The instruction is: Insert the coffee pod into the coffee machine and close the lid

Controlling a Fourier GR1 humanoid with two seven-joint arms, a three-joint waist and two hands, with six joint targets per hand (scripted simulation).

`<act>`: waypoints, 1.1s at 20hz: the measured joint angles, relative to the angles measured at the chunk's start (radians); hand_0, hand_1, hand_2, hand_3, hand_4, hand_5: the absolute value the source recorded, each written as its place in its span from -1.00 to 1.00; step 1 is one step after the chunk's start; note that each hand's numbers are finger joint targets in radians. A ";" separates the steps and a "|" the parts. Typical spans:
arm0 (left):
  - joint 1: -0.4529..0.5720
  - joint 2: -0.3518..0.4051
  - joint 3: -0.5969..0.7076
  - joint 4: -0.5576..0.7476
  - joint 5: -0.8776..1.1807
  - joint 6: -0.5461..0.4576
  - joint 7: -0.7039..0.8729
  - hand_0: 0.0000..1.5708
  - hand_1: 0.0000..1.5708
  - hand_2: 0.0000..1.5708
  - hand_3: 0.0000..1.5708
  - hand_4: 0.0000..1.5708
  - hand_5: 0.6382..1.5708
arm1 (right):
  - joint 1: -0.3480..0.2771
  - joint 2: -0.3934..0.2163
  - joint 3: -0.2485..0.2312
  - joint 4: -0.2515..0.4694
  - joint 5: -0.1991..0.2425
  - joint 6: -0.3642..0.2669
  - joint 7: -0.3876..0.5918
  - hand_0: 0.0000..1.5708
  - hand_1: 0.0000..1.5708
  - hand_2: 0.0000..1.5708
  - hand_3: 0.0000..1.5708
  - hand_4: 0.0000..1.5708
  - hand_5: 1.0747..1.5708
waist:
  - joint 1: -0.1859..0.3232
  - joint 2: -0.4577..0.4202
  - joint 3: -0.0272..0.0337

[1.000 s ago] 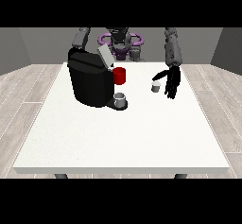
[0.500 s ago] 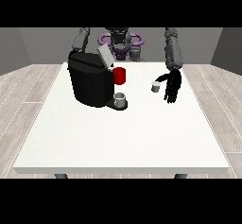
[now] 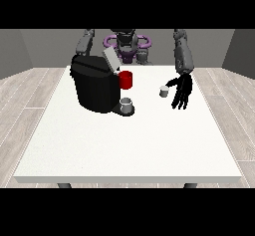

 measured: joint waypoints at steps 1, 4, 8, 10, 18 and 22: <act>-0.004 0.003 0.002 0.007 -0.007 0.011 -0.003 0.43 0.43 0.50 0.29 -1.00 1.00 | 0.006 0.003 0.001 0.001 0.000 0.001 -0.009 -1.00 -1.00 -1.00 -1.00 -0.49 1.00 | -0.004 0.000 -0.0006; -0.009 0.002 -0.002 0.009 -0.034 0.052 -0.014 0.37 0.37 0.45 0.42 -1.00 1.00 | 0.001 0.002 -0.006 0.019 -0.006 0.004 -0.023 -1.00 -1.00 -1.00 -1.00 -0.54 1.00 | -0.002 0.003 0.0003; -0.004 -0.016 -0.027 0.003 -0.077 0.089 -0.014 0.54 0.54 0.56 0.39 -1.00 1.00 | 0.002 0.002 -0.008 0.052 -0.005 0.007 -0.028 -1.00 -1.00 -1.00 -1.00 -0.57 1.00 | 0.003 -0.020 0.0005; -0.008 -0.032 -0.041 0.001 -0.094 0.092 -0.010 0.61 0.61 0.59 0.40 -1.00 1.00 | -0.010 -0.002 -0.014 0.067 -0.004 0.003 -0.018 -1.00 -1.00 -1.00 -1.00 -0.63 1.00 | 0.005 -0.031 -0.0003; 0.001 -0.079 -0.071 0.003 -0.137 0.100 -0.008 0.54 0.54 0.65 0.53 -0.82 1.00 | 0.001 -0.020 -0.043 0.124 -0.028 0.028 -0.044 -1.00 -1.00 -1.00 -1.00 -0.47 1.00 | 0.011 -0.072 -0.0017; -0.003 -0.102 -0.076 0.014 -0.161 0.130 -0.024 0.70 0.70 0.77 0.67 -0.21 1.00 | -0.016 -0.016 -0.052 0.135 -0.027 0.010 -0.036 -1.00 -1.00 -1.00 -1.00 -0.49 1.00 | 0.023 -0.078 -0.0018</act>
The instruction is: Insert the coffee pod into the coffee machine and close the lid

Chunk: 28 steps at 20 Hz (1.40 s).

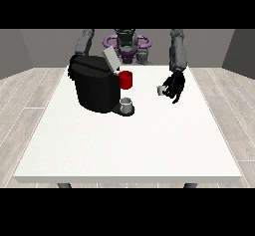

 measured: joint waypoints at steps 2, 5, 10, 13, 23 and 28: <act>0.003 -0.009 0.000 0.003 -0.009 0.020 -0.016 0.95 0.95 0.93 0.79 -0.09 1.00 | 0.014 0.000 0.000 0.000 -0.008 0.010 -0.004 -1.00 -1.00 -1.00 -1.00 -0.57 1.00 | -0.005 -0.009 0.0005; 0.001 -0.020 0.010 0.005 0.006 0.004 -0.065 0.74 0.74 0.81 0.74 -0.14 1.00 | 0.023 -0.014 -0.018 0.018 -0.024 0.027 -0.019 -1.00 -1.00 -1.00 -1.00 -0.63 1.00 | 0.003 -0.016 -0.0044; -0.013 -0.061 0.018 0.020 0.011 0.003 -0.094 0.84 0.84 0.81 0.67 -0.22 1.00 | 0.051 -0.006 -0.018 0.053 -0.028 0.035 -0.051 -1.00 -1.00 -1.00 -1.00 -0.67 1.00 | 0.012 -0.046 -0.0092; -0.047 -0.075 0.031 0.016 0.027 -0.038 -0.077 0.93 0.93 0.87 0.71 -0.25 1.00 | 0.051 -0.012 -0.027 0.096 -0.029 0.041 -0.075 -1.00 -1.00 -1.00 -1.00 -0.63 1.00 | 0.024 -0.064 -0.0100; -0.116 -0.119 0.046 -0.017 0.051 -0.136 -0.005 0.52 0.52 0.59 0.65 -0.27 1.00 | 0.059 -0.017 -0.022 0.156 -0.012 0.031 -0.070 -1.00 -1.00 -1.00 -1.00 -0.57 1.00 | 0.047 -0.168 -0.0106; -0.111 -0.144 0.052 -0.054 0.068 -0.188 0.045 0.52 0.52 0.59 0.65 -0.27 1.00 | 0.088 -0.038 -0.035 0.181 -0.021 0.048 -0.067 -1.00 -1.00 -1.00 -1.00 -0.60 1.00 | 0.065 -0.228 -0.0108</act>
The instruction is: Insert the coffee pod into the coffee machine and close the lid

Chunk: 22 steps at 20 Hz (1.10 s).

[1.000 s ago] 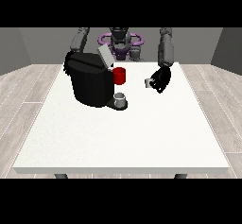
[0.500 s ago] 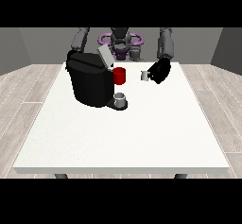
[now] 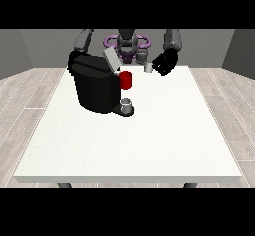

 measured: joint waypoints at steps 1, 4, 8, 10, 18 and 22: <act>-0.001 -0.005 0.002 -0.011 0.004 -0.007 0.007 0.76 0.76 0.80 0.75 -0.25 1.00 | 0.008 -0.007 -0.004 0.009 -0.002 0.008 -0.013 -1.00 -1.00 -1.00 -1.00 -0.70 1.00 | 0.002 -0.004 0.0003; 0.001 -0.040 -0.022 -0.050 -0.003 -0.029 0.037 0.91 0.91 0.87 0.79 -0.19 1.00 | 0.010 -0.014 -0.017 0.035 -0.003 0.000 -0.017 -1.00 -1.00 -1.00 -1.00 -0.74 1.00 | 0.018 -0.028 0.0005; -0.040 -0.065 -0.018 -0.084 -0.003 -0.037 0.090 0.74 0.74 0.80 0.73 -0.16 1.00 | -0.008 -0.026 -0.031 0.056 -0.018 0.018 -0.027 -1.00 -1.00 -1.00 -1.00 -0.73 1.00 | 0.008 -0.022 0.0003; -0.069 -0.079 -0.005 -0.101 0.015 -0.057 0.127 0.78 0.78 0.82 0.74 -0.16 1.00 | -0.020 -0.040 -0.047 0.073 -0.030 0.026 -0.027 -1.00 -1.00 -1.00 -1.00 -0.72 1.00 | 0.011 -0.024 0.0005; -0.164 -0.065 0.051 -0.118 0.044 -0.060 0.185 0.72 0.72 0.80 0.72 -0.23 1.00 | -0.058 -0.058 -0.052 0.092 -0.050 0.076 -0.074 -1.00 -1.00 -1.00 -1.00 -0.84 1.00 | -0.027 0.047 0.0002; -0.213 -0.048 0.077 -0.101 0.051 -0.048 0.197 0.87 0.87 0.88 0.73 -0.19 1.00 | -0.096 -0.055 -0.035 0.098 -0.043 0.096 -0.101 -1.00 -1.00 -1.00 -1.00 -1.00 1.00 | -0.043 0.105 0.0004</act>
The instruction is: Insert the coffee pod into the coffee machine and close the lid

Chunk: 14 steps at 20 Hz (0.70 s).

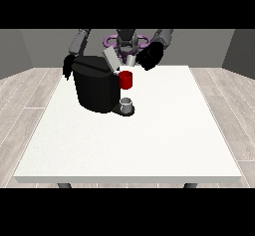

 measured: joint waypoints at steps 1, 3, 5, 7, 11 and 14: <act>-0.009 0.004 0.008 0.005 -0.001 0.017 -0.002 0.83 0.83 0.85 0.69 -0.21 1.00 | -0.010 0.002 0.006 -0.004 0.000 0.011 -0.011 -1.00 -1.00 -1.00 -1.00 -0.91 1.00 | -0.010 0.021 0.0000; -0.054 0.019 0.024 0.010 0.003 0.021 0.013 0.78 0.78 0.85 0.75 -0.21 1.00 | -0.030 -0.008 0.012 0.009 -0.001 0.042 -0.035 -1.00 -1.00 -1.00 -1.00 -0.77 1.00 | -0.023 0.057 -0.0001; -0.083 0.047 0.048 0.033 0.008 0.029 0.012 0.86 0.86 0.85 0.76 -0.23 1.00 | -0.052 -0.003 0.024 -0.009 0.000 0.047 -0.019 -1.00 -1.00 -1.00 -1.00 -0.62 1.00 | -0.047 0.081 0.0000; -0.084 0.055 0.061 0.040 0.016 0.036 0.003 0.92 0.92 0.91 0.82 -0.23 1.00 | -0.049 -0.010 0.022 -0.002 0.000 0.057 -0.031 -1.00 -1.00 -1.00 -1.00 -0.64 1.00 | -0.052 0.092 -0.0001; -0.111 0.083 0.088 0.069 0.033 0.029 0.009 0.86 0.86 0.88 0.75 -0.24 1.00 | -0.061 -0.015 0.023 0.001 0.000 0.061 -0.018 -1.00 -1.00 -1.00 -1.00 -0.74 1.00 | -0.066 0.108 0.0000; -0.157 0.108 0.109 0.079 0.048 0.019 0.015 0.88 0.88 0.90 0.77 -0.20 1.00 | -0.091 -0.010 0.024 0.011 0.007 0.050 -0.023 -1.00 -1.00 -1.00 -1.00 -0.66 1.00 | -0.074 0.142 0.0001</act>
